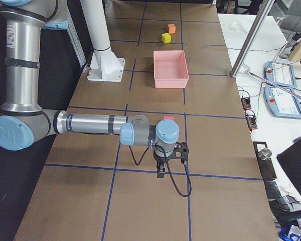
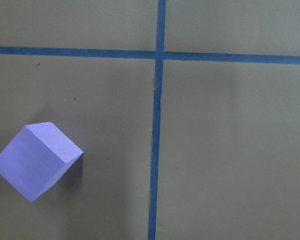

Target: Place blocks into pink bin with both arms

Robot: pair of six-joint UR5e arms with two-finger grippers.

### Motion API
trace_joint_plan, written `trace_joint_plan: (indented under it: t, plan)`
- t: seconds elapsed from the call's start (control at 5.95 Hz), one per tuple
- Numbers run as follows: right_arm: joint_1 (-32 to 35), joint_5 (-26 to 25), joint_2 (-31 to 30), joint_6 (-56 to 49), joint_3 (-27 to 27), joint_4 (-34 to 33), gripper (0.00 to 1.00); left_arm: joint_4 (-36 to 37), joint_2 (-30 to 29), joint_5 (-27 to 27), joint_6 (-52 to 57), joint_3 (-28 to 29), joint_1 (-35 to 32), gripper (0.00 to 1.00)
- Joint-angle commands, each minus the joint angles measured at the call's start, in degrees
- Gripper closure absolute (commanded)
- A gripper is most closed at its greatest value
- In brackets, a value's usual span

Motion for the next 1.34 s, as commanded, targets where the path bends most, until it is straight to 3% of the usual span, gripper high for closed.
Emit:
trace_joint_plan:
  t: [0.0, 0.34, 0.5, 1.18]
  plan:
    - [-4.90, 2.30, 0.04, 11.91, 0.18, 6.46, 0.00, -0.15, -0.09, -0.17, 0.13, -0.02, 0.06, 0.00]
    - [-11.14, 1.52, 0.65, 35.99, -0.43, 14.97, 0.05, -0.24, -0.09, -0.34, 0.22, -0.63, 0.06, 0.00]
    - [-12.56, 0.90, 2.04, 45.14, -0.60, 15.71, 0.03, -0.24, -0.35, -0.52, 0.13, -1.07, 0.06, 0.00]
    - [-18.54, -3.49, 3.38, 51.56, -1.39, 15.63, 0.01, -0.24, -0.62, -0.52, 0.13, -1.07, 0.06, 0.00]
